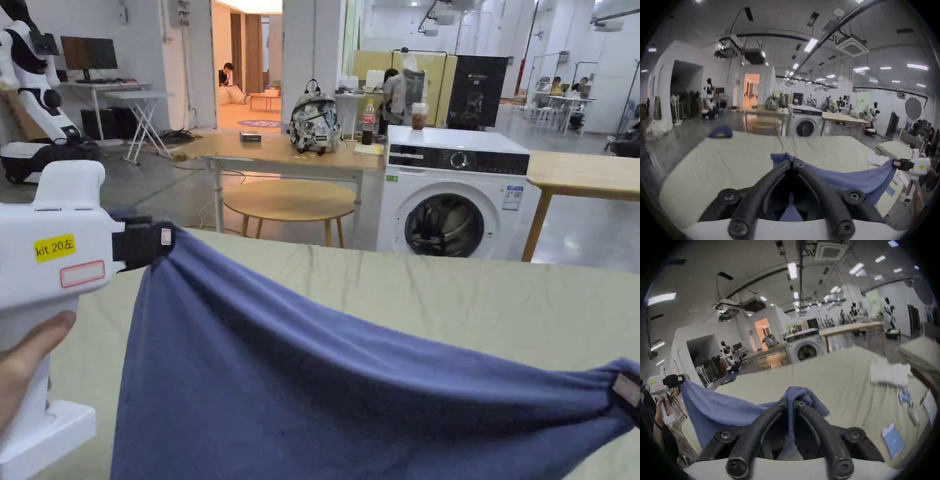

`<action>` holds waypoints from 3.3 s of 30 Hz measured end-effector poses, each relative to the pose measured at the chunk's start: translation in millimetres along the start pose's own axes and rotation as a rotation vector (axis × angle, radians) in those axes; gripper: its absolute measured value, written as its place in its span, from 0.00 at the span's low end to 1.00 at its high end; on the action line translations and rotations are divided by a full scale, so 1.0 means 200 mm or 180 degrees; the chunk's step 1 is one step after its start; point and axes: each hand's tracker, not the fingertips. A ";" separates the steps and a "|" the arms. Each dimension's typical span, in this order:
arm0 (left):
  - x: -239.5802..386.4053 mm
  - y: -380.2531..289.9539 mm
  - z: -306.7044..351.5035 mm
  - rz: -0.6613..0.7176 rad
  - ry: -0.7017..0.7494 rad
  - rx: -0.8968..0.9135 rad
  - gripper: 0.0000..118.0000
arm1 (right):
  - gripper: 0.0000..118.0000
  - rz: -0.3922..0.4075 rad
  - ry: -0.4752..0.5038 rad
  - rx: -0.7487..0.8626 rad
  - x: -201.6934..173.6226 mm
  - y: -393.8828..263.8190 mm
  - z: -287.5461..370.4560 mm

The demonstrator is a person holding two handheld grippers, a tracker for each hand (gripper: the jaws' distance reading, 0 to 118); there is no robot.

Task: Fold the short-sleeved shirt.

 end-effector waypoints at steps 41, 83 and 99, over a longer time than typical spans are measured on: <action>-0.11 -0.68 -0.54 0.0500 0.0048 -0.0553 0.00 | 0.04 0.0451 -0.0273 -0.0645 0.20 -0.01 -0.84; 0.37 -1.01 0.64 -0.0070 0.0205 0.0082 0.00 | 0.00 0.0408 -0.0221 -0.0236 -0.01 -0.67 0.42; 0.33 -0.96 0.36 0.0026 -0.0103 -0.0259 0.00 | 0.00 0.0425 -0.0127 -0.0397 0.01 -0.69 0.38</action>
